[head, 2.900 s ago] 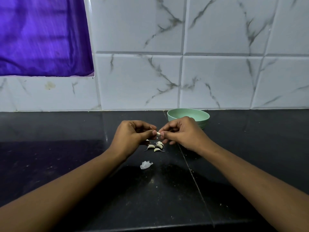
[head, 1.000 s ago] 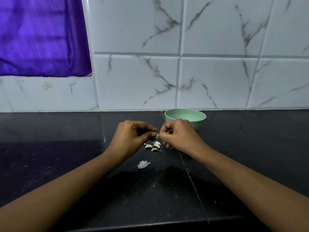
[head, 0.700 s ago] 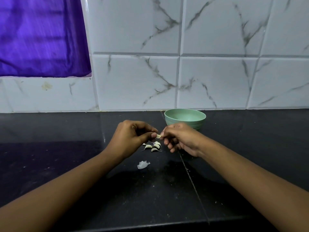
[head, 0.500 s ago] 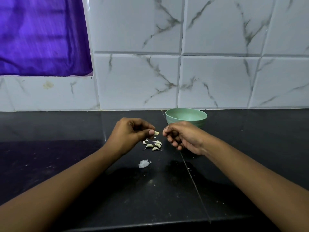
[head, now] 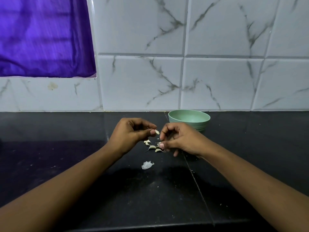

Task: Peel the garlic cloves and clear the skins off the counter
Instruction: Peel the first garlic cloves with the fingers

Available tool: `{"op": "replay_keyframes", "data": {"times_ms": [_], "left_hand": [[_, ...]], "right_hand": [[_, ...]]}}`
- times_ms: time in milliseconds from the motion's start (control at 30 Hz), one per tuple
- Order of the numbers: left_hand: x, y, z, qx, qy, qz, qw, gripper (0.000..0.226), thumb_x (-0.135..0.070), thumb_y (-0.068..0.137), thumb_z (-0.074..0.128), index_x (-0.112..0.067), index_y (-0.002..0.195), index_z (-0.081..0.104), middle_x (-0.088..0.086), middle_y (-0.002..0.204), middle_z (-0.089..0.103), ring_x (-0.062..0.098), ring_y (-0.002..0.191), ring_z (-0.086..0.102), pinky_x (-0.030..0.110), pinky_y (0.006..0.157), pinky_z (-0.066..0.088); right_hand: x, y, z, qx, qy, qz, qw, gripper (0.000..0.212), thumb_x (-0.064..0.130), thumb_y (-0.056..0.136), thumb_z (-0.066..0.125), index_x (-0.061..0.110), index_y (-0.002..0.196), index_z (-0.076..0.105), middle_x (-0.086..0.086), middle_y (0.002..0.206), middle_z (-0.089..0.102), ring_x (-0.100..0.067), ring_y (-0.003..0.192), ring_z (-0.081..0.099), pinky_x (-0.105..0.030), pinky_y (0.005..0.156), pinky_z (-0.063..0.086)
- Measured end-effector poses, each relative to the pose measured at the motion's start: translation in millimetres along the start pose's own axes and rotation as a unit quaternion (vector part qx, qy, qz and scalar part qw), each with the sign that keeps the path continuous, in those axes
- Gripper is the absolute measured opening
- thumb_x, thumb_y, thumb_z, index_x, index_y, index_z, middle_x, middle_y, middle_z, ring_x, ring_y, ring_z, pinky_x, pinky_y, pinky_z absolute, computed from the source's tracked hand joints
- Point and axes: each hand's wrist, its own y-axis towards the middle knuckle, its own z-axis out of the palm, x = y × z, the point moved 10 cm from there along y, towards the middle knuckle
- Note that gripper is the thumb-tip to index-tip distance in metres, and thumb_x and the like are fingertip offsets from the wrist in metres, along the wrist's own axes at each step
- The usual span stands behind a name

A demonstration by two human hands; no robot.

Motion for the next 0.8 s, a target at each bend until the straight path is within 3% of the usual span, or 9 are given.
{"op": "replay_keyframes", "data": {"times_ms": [133,333,533,667,800], "left_hand": [[-0.3,0.4,-2.4,-0.011,-0.005,0.004,1.0,0.013,-0.006,0.076,0.076,-0.018,0.082,0.074,0.008,0.077,0.075,0.023,0.077,0.069,0.031,0.07,0.057],[-2.6,0.0,0.0,-0.007,0.021,0.014,1.0,0.011,-0.007,0.076,0.076,-0.014,0.085,0.074,0.007,0.074,0.075,0.015,0.073,0.071,0.029,0.07,0.058],[-2.5,-1.5,2.4,-0.013,0.015,0.012,1.0,0.013,-0.004,0.074,0.077,-0.015,0.082,0.073,0.005,0.073,0.074,0.011,0.068,0.071,0.024,0.069,0.057],[-3.8,-3.4,4.2,-0.011,0.02,0.008,1.0,0.012,-0.004,0.074,0.077,-0.01,0.084,0.073,0.005,0.074,0.074,0.011,0.067,0.071,0.027,0.072,0.058],[-8.4,-5.3,6.7,-0.007,0.039,0.019,0.999,0.011,-0.006,0.073,0.078,-0.014,0.08,0.073,0.003,0.073,0.074,0.009,0.066,0.071,0.021,0.066,0.057]], "right_hand": [[2.1,0.2,-9.6,-0.051,0.01,-0.004,0.999,0.012,0.007,0.083,0.07,0.015,0.083,0.062,0.005,0.066,0.064,-0.017,0.06,0.067,-0.026,0.048,0.052],[13.9,-1.7,-18.3,-0.109,-0.044,-0.043,0.992,0.008,0.013,0.085,0.069,0.018,0.079,0.066,-0.007,0.076,0.072,-0.011,0.065,0.07,-0.02,0.053,0.053],[16.7,-3.5,-17.6,-0.113,-0.092,-0.049,0.988,0.012,0.011,0.086,0.066,0.018,0.077,0.067,-0.008,0.073,0.072,-0.013,0.064,0.071,-0.023,0.056,0.056],[16.6,-3.5,-18.1,-0.111,-0.098,-0.044,0.988,0.012,0.005,0.083,0.066,0.014,0.075,0.069,-0.007,0.07,0.071,-0.013,0.062,0.071,-0.021,0.052,0.054],[19.6,-4.7,-19.0,-0.119,-0.139,-0.047,0.982,0.011,0.004,0.077,0.068,0.013,0.072,0.07,-0.002,0.061,0.068,-0.01,0.056,0.068,-0.018,0.048,0.05]]}}
